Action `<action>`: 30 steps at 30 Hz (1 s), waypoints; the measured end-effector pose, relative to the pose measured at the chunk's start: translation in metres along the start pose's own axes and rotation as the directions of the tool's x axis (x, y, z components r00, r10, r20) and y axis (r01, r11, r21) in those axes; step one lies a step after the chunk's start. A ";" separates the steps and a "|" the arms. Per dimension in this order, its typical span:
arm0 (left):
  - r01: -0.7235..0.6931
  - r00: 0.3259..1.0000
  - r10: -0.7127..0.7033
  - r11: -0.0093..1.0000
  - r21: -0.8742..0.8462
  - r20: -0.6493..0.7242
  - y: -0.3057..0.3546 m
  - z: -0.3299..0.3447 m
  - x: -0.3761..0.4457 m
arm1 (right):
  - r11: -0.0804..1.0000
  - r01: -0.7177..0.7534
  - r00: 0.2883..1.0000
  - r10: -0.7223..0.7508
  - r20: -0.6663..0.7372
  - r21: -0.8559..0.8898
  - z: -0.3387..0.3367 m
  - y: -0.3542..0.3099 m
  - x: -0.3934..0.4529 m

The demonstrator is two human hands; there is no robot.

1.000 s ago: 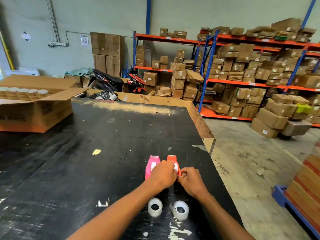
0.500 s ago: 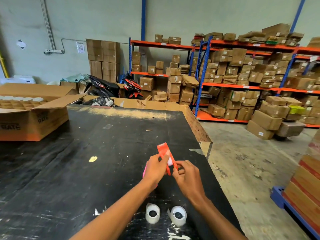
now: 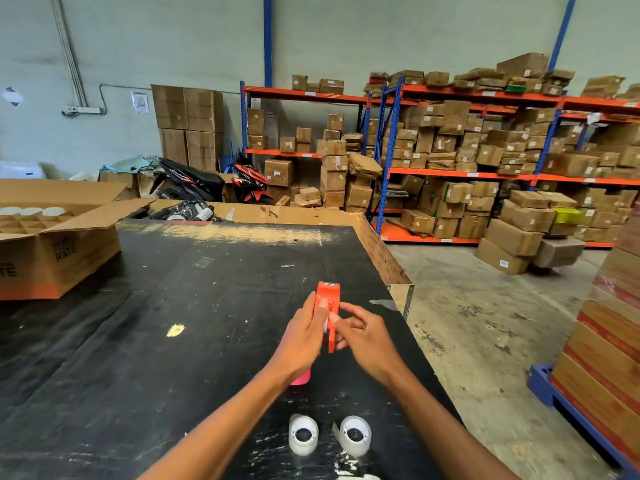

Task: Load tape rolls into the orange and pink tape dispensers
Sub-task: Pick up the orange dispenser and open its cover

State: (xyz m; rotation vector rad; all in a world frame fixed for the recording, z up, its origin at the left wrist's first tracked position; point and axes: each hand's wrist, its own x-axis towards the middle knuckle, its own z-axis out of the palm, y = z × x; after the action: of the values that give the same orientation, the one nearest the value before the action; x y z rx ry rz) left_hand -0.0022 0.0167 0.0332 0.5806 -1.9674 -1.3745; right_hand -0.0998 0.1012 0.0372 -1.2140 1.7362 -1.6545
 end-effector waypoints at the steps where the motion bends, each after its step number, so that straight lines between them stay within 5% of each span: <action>1: 0.006 1.000 -0.006 1.000 0.004 0.011 0.000 -0.001 0.001 | 1.000 -0.012 1.000 0.012 -0.005 0.020 0.000 0.001 0.000; 16: 0.236 0.958 -0.260 0.955 -0.180 -0.125 -0.007 -0.004 0.002 | 0.990 -0.060 0.992 0.073 -0.100 0.126 0.018 0.017 0.005; 26: 0.023 0.978 -0.012 0.998 0.051 -0.209 -0.004 -0.017 -0.008 | 0.989 0.043 0.995 -0.030 -0.092 0.143 0.029 0.012 0.005; 30: 0.047 0.976 -0.046 0.999 -0.004 -0.214 0.000 -0.016 -0.010 | 0.989 0.073 0.994 -0.061 -0.088 0.130 0.028 0.011 0.006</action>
State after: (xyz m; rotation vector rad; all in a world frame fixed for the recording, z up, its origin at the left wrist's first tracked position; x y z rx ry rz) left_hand 0.0162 0.0135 0.0338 0.7472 -1.7920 -1.2820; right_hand -0.0829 0.0797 0.0231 -1.1680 1.6204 -1.8537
